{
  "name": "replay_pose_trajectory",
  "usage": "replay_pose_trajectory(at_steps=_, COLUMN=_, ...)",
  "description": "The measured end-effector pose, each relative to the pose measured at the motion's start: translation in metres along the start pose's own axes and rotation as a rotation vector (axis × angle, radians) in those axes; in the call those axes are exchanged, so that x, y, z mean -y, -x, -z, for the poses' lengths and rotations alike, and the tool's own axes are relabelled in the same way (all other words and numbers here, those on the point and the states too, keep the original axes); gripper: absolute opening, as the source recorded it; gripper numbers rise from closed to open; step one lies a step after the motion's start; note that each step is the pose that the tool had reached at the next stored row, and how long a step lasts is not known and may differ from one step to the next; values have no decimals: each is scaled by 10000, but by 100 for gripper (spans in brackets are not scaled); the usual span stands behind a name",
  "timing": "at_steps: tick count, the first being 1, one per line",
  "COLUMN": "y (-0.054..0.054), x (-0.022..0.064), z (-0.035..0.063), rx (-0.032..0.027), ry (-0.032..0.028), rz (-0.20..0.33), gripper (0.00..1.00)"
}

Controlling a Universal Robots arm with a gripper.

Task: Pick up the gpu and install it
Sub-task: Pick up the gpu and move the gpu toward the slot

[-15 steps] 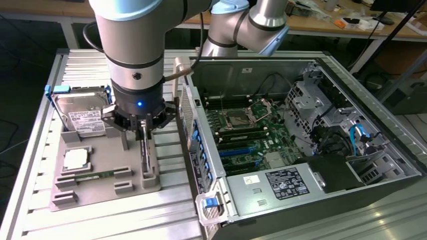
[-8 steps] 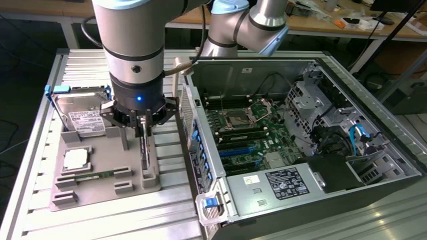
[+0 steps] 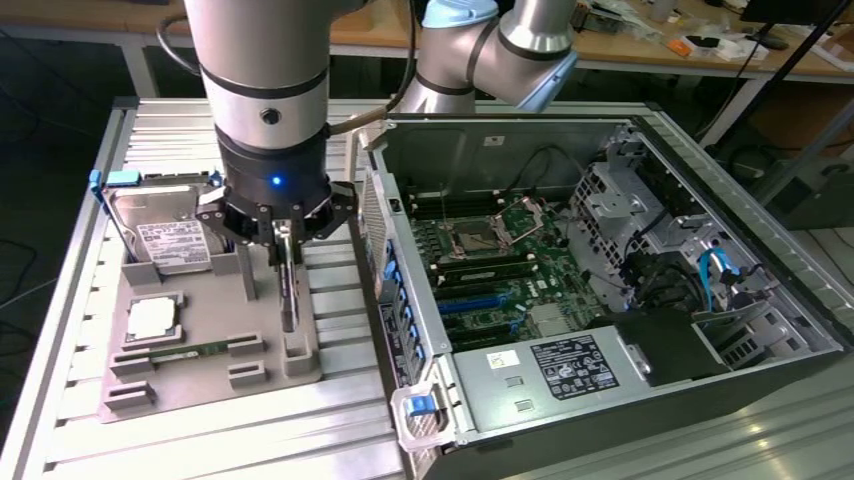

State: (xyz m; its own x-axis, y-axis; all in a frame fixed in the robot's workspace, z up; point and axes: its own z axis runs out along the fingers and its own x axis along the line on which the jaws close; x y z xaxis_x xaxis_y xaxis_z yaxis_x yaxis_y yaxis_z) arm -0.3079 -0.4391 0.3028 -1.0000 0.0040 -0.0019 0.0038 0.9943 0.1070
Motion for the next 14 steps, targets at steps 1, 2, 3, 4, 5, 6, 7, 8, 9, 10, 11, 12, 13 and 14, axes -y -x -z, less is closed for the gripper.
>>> replay_pose_trajectory(at_steps=1, y=0, x=-1, z=14, rx=-1, ry=0, rz=0, gripper=27)
replay_pose_trajectory(at_steps=2, y=0, x=-5, z=44, rx=-1, ry=0, rz=0, gripper=27)
replay_pose_trajectory(at_steps=3, y=0, x=-6, z=59, rx=0, ry=0, rz=0, gripper=27)
replay_pose_trajectory(at_steps=4, y=0, x=-8, z=74, rx=0, ry=0, rz=0, gripper=27)
replay_pose_trajectory(at_steps=5, y=0, x=-10, z=89, rx=0, ry=0, rz=0, gripper=27)
replay_pose_trajectory(at_steps=6, y=0, x=-11, z=106, rx=0, ry=0, rz=0, gripper=27)
replay_pose_trajectory(at_steps=7, y=0, x=-13, z=120, rx=0, ry=0, rz=0, gripper=27)
replay_pose_trajectory(at_steps=8, y=0, x=-14, z=134, rx=-1, ry=0, rz=0, gripper=27)
replay_pose_trajectory(at_steps=9, y=0, x=-16, z=147, rx=-1, ry=0, rz=0, gripper=27)
replay_pose_trajectory(at_steps=10, y=0, x=-17, z=159, rx=-1, ry=0, rz=0, gripper=27)
replay_pose_trajectory(at_steps=11, y=0, x=-18, z=170, rx=0, ry=0, rz=0, gripper=27)
replay_pose_trajectory(at_steps=12, y=0, x=-19, z=181, rx=0, ry=1, rz=0, gripper=27)
replay_pose_trajectory(at_steps=13, y=0, x=-21, z=192, rx=0, ry=0, rz=0, gripper=27)
replay_pose_trajectory(at_steps=14, y=0, x=-22, z=204, rx=0, ry=0, rz=0, gripper=27)
